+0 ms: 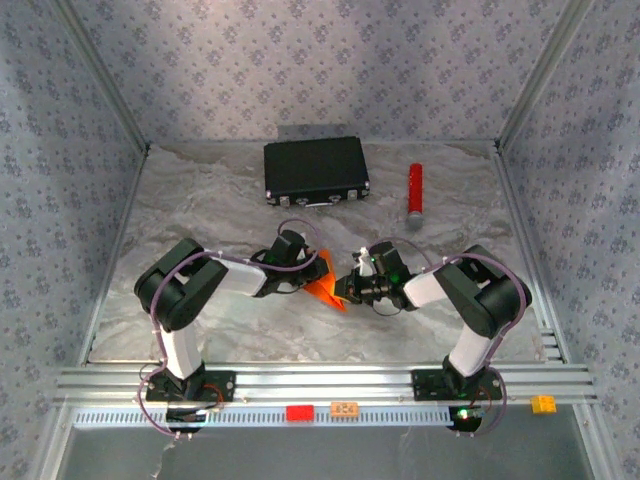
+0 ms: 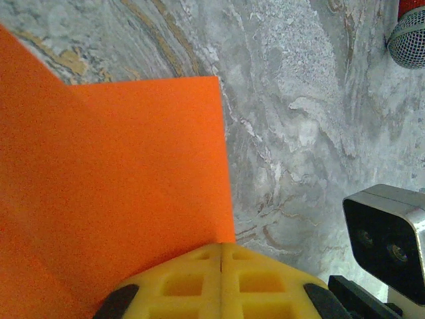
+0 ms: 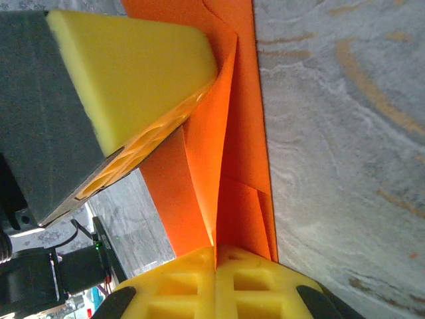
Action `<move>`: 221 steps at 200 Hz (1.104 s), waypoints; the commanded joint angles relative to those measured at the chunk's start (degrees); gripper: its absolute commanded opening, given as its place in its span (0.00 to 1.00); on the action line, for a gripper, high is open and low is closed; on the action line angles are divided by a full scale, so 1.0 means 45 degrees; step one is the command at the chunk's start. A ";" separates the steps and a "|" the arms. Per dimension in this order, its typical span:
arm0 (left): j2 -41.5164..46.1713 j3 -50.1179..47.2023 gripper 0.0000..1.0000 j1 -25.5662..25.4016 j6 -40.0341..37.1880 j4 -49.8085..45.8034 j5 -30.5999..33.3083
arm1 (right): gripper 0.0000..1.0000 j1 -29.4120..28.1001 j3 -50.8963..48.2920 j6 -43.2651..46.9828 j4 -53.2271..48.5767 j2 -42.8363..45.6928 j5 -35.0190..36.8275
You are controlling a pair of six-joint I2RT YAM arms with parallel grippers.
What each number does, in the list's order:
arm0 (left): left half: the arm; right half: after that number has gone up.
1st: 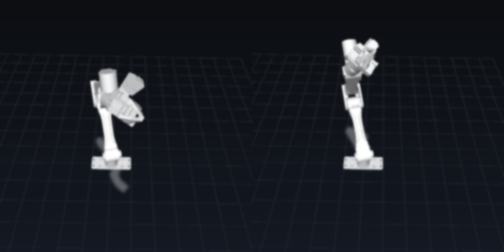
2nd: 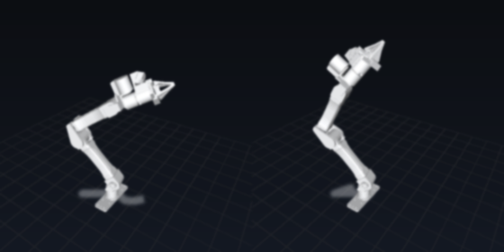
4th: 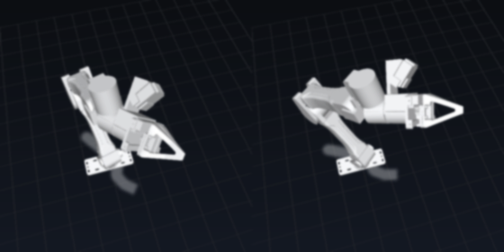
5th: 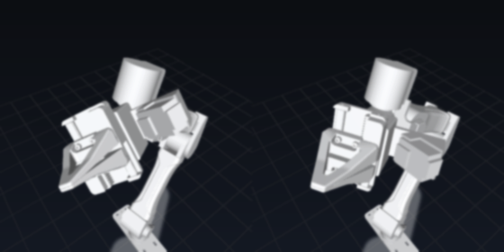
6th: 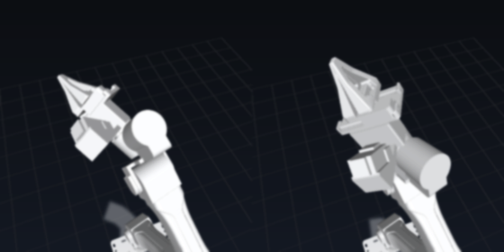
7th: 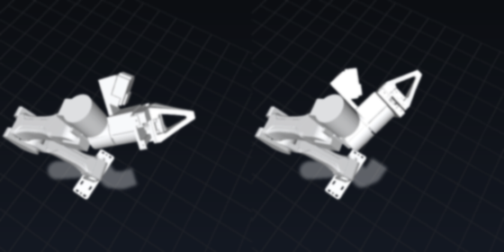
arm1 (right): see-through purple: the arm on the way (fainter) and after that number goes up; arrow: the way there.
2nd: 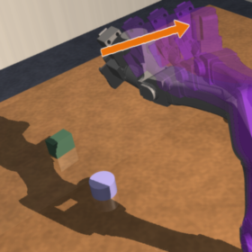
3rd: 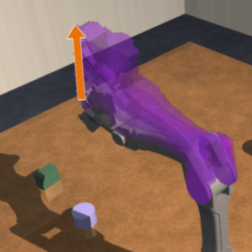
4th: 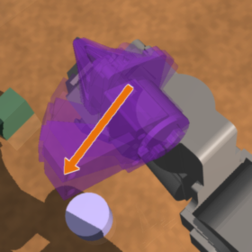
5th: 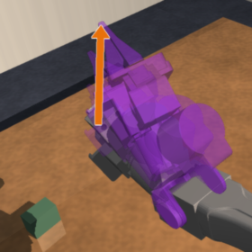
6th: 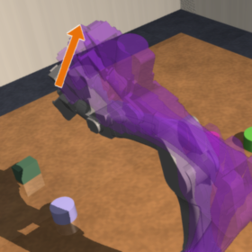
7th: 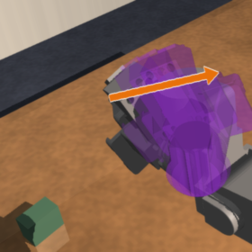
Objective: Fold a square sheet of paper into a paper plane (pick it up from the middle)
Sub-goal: Fourth fold the wing at the center of the table.
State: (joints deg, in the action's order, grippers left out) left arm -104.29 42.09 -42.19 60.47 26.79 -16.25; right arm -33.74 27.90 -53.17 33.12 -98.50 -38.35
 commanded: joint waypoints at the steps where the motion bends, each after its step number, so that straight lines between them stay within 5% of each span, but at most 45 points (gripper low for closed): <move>1: -0.0257 0.0078 0.05 -0.0096 -0.0314 -0.0605 -0.0102 | 0.10 -0.0257 -0.0380 0.0027 -0.1289 -0.0230 0.0794; 49: -0.0301 0.0034 0.05 -0.0096 -0.0356 -0.0666 -0.0073 | 0.16 -0.0391 -0.0478 0.0271 -0.1758 0.0456 0.0636; 176: -0.0360 -0.0148 0.05 -0.0087 -0.0283 -0.0445 -0.0075 | 0.10 -0.0583 -0.1161 0.0745 -0.2599 0.0854 0.0936; 221: -0.0336 -0.0153 0.05 -0.0087 -0.0284 -0.0449 -0.0060 | 0.15 -0.0621 -0.1229 0.0930 -0.3271 0.1666 0.0964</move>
State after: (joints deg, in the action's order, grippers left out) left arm -104.36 42.09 -42.19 60.03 26.81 -16.49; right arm -35.68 24.95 -50.37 27.79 -92.23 -34.65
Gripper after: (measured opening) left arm 0.052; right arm 0.144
